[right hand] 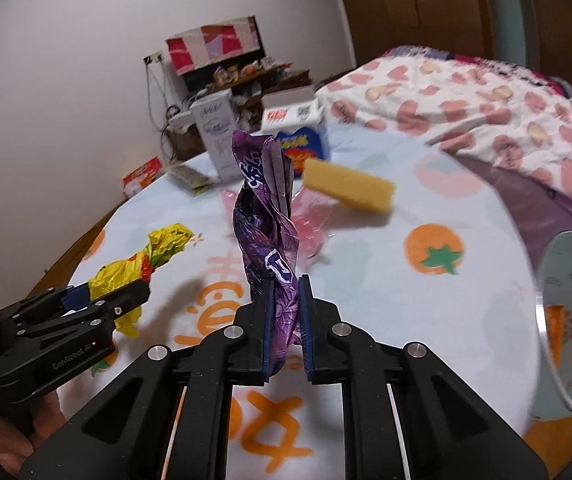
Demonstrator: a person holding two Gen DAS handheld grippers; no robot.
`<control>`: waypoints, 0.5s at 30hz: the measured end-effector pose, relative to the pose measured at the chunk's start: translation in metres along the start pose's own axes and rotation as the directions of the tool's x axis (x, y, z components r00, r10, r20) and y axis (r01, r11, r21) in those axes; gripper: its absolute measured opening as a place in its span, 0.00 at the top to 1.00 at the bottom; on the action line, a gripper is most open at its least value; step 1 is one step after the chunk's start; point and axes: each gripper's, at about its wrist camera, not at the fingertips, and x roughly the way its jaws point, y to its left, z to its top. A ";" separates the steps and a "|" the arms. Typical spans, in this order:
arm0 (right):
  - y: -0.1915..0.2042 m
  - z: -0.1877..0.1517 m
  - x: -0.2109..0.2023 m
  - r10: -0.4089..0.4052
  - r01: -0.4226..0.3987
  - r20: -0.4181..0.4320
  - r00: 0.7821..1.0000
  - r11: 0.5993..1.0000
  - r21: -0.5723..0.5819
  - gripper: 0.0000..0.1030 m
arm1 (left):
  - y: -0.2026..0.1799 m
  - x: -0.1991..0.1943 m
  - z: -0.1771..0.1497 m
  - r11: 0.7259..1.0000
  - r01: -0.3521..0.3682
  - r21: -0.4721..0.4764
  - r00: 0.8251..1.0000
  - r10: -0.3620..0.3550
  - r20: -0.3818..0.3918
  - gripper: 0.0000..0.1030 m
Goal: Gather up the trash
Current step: 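Lift the purple wrapper with the right gripper while the left gripper lifts the yellow bag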
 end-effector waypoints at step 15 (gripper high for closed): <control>-0.036 -0.018 -0.053 -0.131 0.130 0.059 0.990 0.991 0.027 0.88 | -0.049 -0.022 -0.009 0.997 0.017 0.082 1.000 -0.018 0.014 0.55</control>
